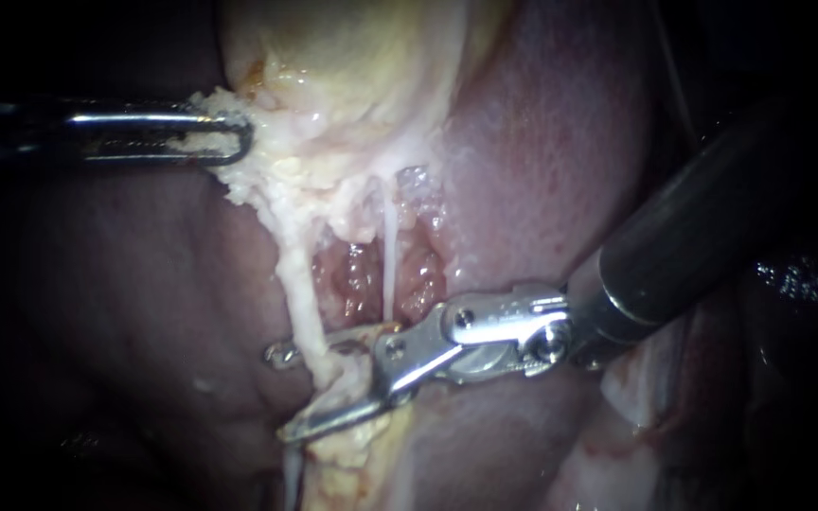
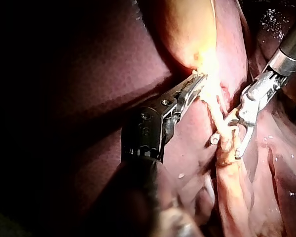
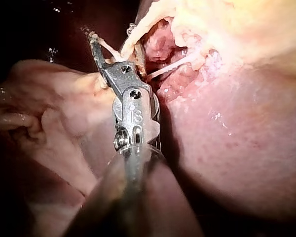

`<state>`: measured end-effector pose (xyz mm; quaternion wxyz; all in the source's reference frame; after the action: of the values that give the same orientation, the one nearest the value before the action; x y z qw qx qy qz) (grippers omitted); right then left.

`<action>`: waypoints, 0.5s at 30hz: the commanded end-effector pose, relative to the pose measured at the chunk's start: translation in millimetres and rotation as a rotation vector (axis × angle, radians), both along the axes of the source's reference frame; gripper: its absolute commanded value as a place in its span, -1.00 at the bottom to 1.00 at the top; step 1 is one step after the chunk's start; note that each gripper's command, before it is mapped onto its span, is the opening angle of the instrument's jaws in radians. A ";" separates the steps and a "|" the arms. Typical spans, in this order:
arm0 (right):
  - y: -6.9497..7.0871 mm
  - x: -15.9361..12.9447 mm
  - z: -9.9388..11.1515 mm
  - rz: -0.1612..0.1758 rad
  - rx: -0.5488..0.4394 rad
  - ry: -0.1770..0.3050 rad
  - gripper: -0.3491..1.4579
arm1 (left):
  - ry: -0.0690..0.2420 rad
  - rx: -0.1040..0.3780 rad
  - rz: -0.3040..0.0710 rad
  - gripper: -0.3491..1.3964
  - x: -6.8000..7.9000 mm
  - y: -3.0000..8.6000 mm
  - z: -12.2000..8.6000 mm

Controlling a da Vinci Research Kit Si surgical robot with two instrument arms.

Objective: Clipping first clip left tube

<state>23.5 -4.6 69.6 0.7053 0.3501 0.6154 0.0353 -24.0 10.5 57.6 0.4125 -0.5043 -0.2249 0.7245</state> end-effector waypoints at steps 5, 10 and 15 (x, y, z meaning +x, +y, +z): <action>-0.3 0.2 -3.0 0.011 0.051 0.023 -0.14 | 0.000 0.000 0.000 -1.00 0.1 0.1 0.1; -1.0 0.7 -4.5 0.000 0.075 0.019 -0.18 | 0.000 0.000 0.001 -1.00 0.1 0.1 0.2; -1.0 0.6 -4.3 -0.003 0.074 0.020 -0.22 | 0.000 0.000 0.001 -1.00 0.1 0.1 0.2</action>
<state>24.2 -5.4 65.2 0.6846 0.3780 0.6210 0.0533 -23.9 10.7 57.8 0.4122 -0.5044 -0.2251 0.7246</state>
